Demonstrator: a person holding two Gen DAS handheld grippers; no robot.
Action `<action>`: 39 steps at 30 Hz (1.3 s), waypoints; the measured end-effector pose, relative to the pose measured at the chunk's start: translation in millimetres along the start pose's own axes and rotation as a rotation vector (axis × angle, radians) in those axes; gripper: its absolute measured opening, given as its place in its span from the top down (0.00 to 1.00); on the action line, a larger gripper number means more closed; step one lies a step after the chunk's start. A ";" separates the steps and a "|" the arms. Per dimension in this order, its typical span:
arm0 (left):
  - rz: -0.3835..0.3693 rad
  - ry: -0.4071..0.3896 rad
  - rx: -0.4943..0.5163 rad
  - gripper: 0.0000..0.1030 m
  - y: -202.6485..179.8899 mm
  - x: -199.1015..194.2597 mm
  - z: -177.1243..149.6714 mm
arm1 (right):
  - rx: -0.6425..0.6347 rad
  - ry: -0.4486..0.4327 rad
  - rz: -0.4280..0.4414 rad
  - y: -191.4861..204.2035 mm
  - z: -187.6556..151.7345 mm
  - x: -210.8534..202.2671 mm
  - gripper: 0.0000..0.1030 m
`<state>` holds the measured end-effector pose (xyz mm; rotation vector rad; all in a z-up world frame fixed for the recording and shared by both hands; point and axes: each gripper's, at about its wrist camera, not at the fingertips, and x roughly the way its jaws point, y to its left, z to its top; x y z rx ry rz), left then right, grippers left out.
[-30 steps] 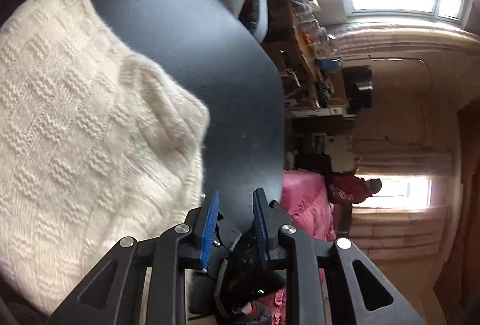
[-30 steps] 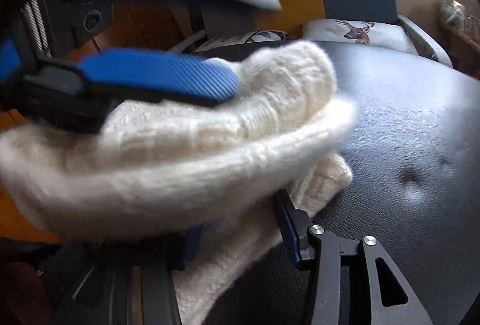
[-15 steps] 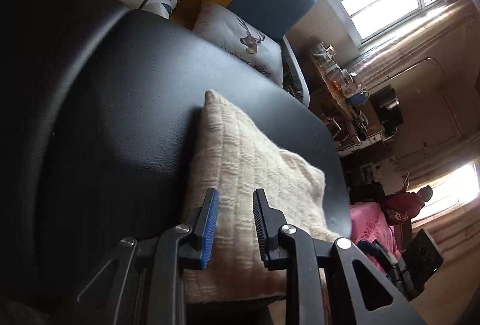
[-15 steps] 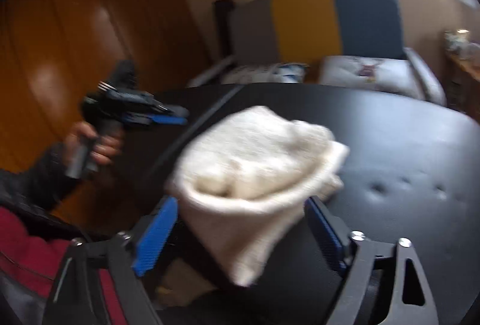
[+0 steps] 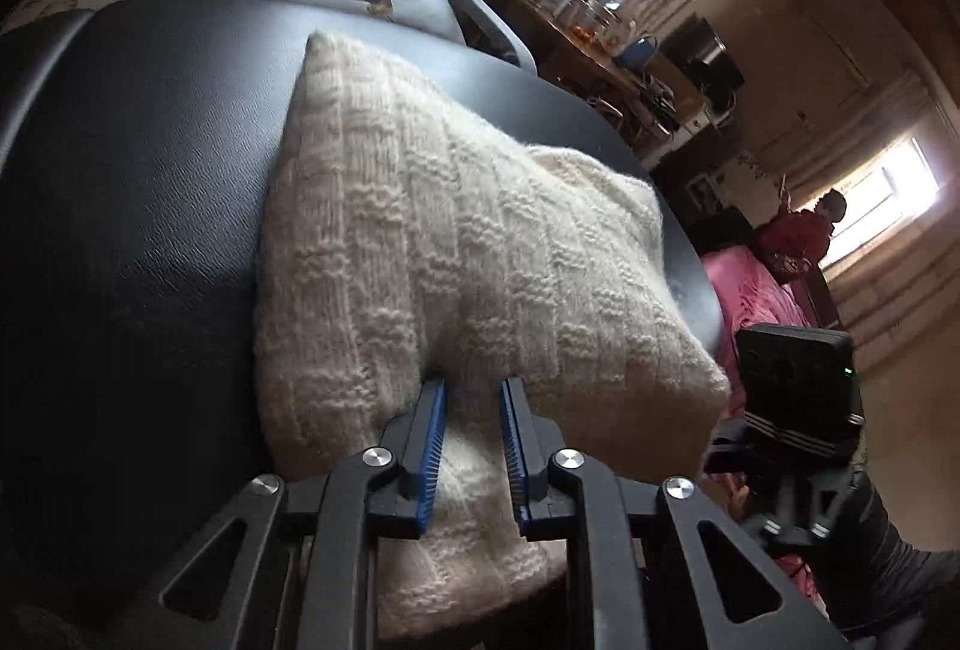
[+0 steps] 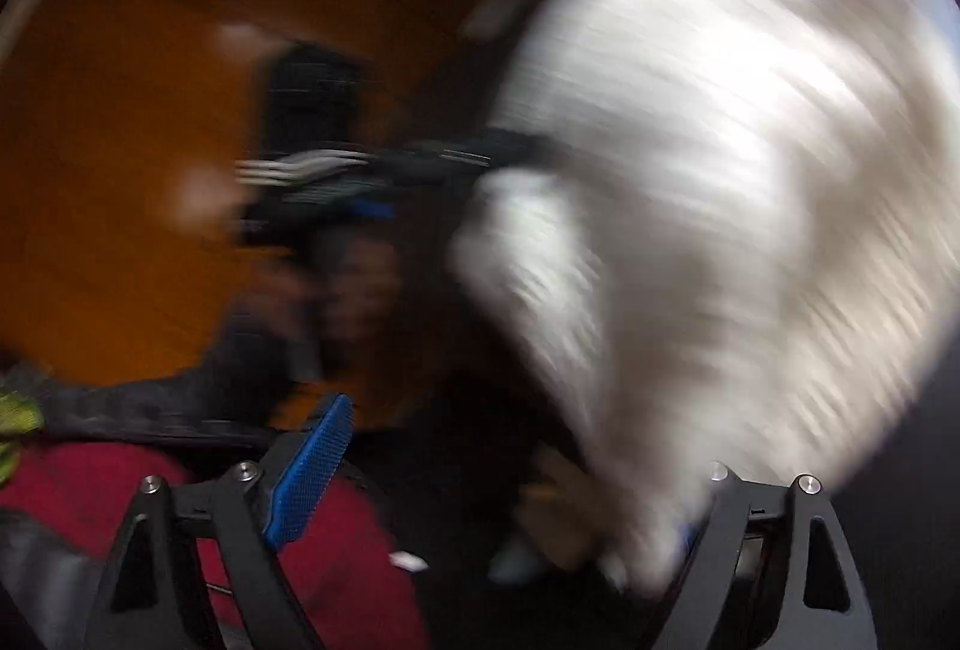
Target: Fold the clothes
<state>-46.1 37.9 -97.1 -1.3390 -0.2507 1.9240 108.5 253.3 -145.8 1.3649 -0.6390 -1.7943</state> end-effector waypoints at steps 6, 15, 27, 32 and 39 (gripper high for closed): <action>0.020 -0.032 0.109 0.84 -18.1 -10.4 -7.5 | 0.102 -0.181 0.023 0.7 -19.4 -49.7 0.25; -0.035 -0.066 0.196 0.82 -36.2 -6.7 -14.5 | 0.212 -0.527 -0.114 -4.8 27.4 -80.8 0.09; 0.025 0.047 0.390 0.80 -63.1 24.3 -46.2 | -0.045 -0.527 -0.585 35.9 61.5 -88.4 0.88; 0.026 0.064 0.410 0.80 -64.7 20.7 -47.4 | 0.035 -0.502 -0.571 -3.2 52.2 -95.2 0.92; -0.025 0.026 0.365 0.79 -70.0 1.5 -36.7 | 0.126 -0.491 -0.469 -36.3 40.3 -105.2 0.78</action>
